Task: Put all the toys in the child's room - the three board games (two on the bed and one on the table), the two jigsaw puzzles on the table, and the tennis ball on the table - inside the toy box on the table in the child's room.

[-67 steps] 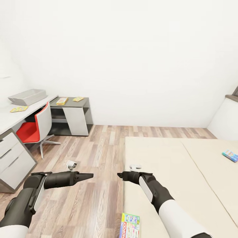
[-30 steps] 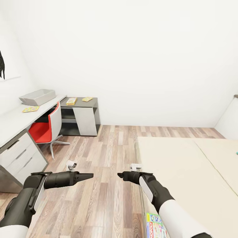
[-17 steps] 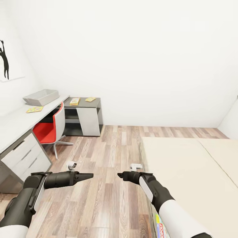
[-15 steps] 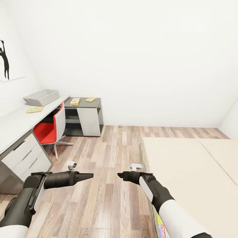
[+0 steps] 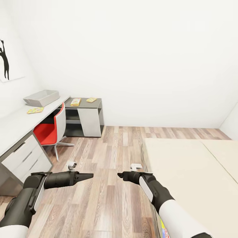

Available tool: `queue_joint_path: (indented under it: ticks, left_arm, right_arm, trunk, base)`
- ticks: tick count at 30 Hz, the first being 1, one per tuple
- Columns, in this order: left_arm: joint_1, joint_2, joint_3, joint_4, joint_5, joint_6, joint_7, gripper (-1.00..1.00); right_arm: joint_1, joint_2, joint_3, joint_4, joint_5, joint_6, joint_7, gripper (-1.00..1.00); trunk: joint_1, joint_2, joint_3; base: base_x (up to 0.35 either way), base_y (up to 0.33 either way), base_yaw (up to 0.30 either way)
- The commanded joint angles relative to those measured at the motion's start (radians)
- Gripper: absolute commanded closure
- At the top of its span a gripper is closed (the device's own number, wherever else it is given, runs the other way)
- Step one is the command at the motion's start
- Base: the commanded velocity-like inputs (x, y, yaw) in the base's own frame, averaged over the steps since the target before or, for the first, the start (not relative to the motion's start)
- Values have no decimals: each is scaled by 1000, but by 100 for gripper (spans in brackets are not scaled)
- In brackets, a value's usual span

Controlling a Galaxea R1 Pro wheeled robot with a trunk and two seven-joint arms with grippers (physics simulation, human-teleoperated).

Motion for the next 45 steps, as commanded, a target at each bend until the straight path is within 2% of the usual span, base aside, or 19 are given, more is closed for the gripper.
queue_joint_path:
  ticks: [1, 17, 31, 45]
  left_arm:
    - [-1, 0, 0, 0, -1, 11, -4, -100]
    - [-1, 2, 1, 0, -1, 14, -4, -100]
    - [-1, 2, 1, -1, -1, 12, -6, -100]
    - [-1, 5, 7, 0, -1, 11, -8, -100]
  right_arm:
    - [-1, 0, 0, -1, -2, 5, 0, -100]
    - [-1, 0, -1, -1, -3, 5, 0, -100]
    - [-1, 0, -1, -2, -3, 5, 0, -100]
    - [-1, 0, -1, -3, -3, 5, 0, -100]
  trunk:
    - [1, -2, -2]
    - [1, -2, -2]
    - [1, -2, -2]
    - [1, -2, 0]
  base:
    - [187, 134, 0]
    - [143, 223, -21]
    - [4, 263, -257]
    - [0, 82, -280]
